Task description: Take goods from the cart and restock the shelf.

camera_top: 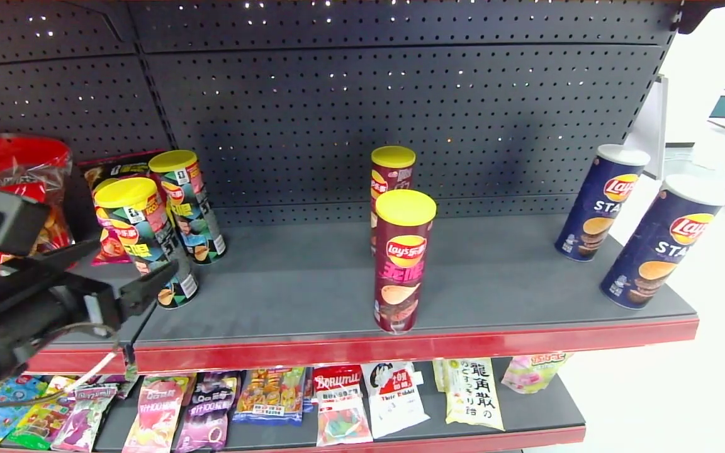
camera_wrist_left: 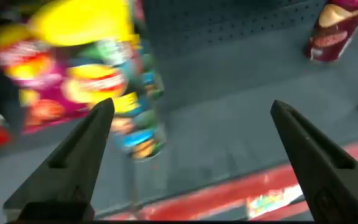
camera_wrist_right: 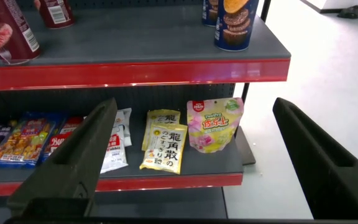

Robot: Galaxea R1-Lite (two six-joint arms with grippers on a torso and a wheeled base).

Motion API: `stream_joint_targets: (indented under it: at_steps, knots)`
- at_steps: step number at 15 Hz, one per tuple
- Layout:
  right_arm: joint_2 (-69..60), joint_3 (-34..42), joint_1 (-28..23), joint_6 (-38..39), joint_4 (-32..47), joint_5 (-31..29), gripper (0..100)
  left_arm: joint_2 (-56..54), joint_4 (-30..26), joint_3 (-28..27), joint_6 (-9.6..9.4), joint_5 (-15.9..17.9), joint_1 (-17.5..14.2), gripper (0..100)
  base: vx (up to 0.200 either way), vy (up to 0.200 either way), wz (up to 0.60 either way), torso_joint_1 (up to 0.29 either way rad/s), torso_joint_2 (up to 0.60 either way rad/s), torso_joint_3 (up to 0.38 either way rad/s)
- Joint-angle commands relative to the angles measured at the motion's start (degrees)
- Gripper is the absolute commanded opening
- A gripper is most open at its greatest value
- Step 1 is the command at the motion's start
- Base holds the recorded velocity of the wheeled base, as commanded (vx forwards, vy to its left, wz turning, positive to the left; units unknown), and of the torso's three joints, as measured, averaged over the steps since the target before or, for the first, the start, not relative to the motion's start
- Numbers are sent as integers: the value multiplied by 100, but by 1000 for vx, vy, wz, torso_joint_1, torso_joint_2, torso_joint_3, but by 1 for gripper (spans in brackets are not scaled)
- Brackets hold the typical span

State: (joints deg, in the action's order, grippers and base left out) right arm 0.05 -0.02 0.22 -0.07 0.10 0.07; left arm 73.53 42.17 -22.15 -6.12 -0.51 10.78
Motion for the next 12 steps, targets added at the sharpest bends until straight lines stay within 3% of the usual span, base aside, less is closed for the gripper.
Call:
stream_joint_targets:
  at_steps: [1,8,12]
  knots:
    - [4,-6,4,-1,8,1,100,1568,345,-518,366,-696,900,100,0,0,0,0,0,0]
    - [4,2,4,-1,-1,1,100,2860,134,-1758,401,-643,1278,100,0,0,0,0,0,0]
    - [4,-6,4,-1,8,1,100,3387,160,-1977,489,-626,1577,100,0,0,0,0,0,0]
